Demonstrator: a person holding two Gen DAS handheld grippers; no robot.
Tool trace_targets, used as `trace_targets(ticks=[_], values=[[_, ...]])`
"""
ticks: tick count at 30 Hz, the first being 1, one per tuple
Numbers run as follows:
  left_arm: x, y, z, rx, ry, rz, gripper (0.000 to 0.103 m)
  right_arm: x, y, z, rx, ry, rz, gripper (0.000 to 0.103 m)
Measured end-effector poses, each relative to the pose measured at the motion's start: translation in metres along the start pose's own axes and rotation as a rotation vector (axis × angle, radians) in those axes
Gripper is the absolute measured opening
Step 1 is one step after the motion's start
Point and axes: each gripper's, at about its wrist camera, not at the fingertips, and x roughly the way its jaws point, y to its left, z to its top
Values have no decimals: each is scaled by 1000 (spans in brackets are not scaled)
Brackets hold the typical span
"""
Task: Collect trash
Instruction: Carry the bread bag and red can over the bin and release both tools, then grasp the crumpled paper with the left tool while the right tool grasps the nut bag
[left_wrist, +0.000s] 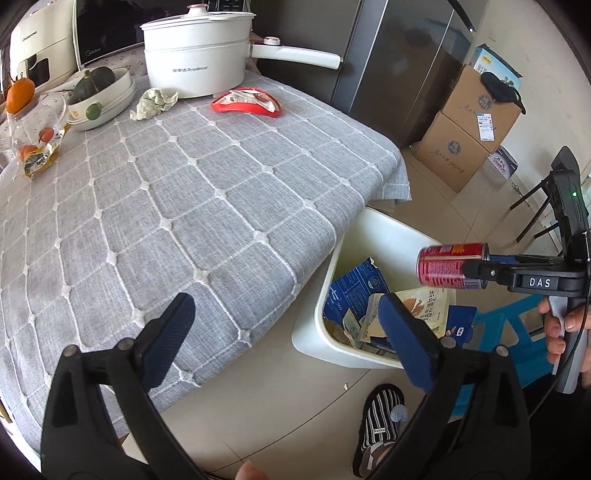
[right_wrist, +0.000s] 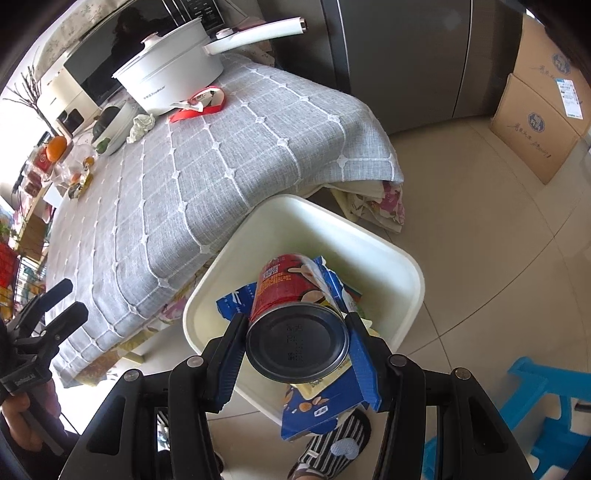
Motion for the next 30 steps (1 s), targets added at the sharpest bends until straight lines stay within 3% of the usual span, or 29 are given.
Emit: trace_targets(ticks=[3,5,23,30], values=[[-4,9,0,-16,-11,5,100,3,7,3,12,0,29,61],[-6,16,-1,-27,-15,9,100,4,10,5,28,-9,36,74],[-13,81,-13,-122,-20,78,101,28,63,30,-38,-39,26,82],[-1,119,16,-75,-24,148,101,50,93,75,-79,-40,47,82]])
